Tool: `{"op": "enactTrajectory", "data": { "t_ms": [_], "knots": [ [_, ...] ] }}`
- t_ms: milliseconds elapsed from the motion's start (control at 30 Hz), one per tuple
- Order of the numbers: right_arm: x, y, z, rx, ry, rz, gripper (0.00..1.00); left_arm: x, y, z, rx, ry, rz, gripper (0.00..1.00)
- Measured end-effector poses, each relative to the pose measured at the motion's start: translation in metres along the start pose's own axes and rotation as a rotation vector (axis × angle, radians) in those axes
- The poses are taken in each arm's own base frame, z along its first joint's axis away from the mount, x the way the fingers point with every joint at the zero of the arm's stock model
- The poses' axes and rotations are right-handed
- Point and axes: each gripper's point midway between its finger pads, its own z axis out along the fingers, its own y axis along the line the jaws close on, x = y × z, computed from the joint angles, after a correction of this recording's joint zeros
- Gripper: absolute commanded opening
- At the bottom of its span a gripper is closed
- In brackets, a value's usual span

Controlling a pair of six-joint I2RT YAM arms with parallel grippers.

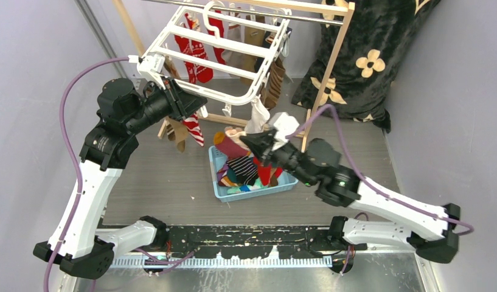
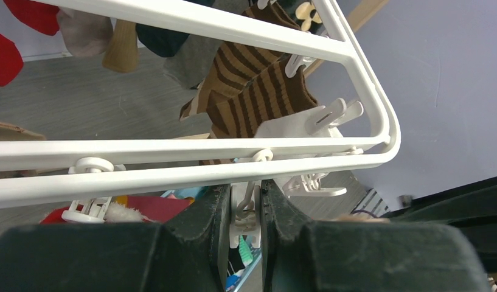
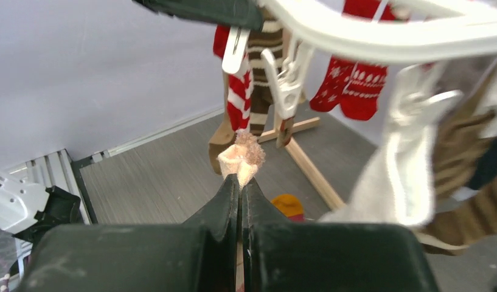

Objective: Clip the socks to the hanger
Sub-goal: Pick up the sock from the bin, then clamp the sock onto the hanger.

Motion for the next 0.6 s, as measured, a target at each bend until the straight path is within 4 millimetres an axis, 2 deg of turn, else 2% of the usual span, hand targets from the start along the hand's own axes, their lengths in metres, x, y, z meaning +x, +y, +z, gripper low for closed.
{"op": "enactTrajectory", "data": {
  "t_ms": [167, 267, 367, 600],
  "knots": [
    [0.049, 0.021, 0.045, 0.016, 0.042, 0.013, 0.01, 0.0, -0.001, 0.0, 0.0, 0.0, -0.016, 0.0],
    [0.067, 0.03, 0.067, 0.055, 0.037, -0.008, 0.01, 0.0, -0.001, 0.0, -0.001, 0.0, -0.019, 0.0],
    [0.067, 0.03, 0.083, 0.125, -0.018, -0.017, 0.01, -0.001, 0.0, 0.0, -0.007, -0.004, -0.024, 0.0],
    [0.045, 0.021, 0.096, 0.305, -0.168, -0.032, 0.01, -0.006, 0.007, -0.001, -0.052, -0.034, -0.04, 0.0]
  ]
}}
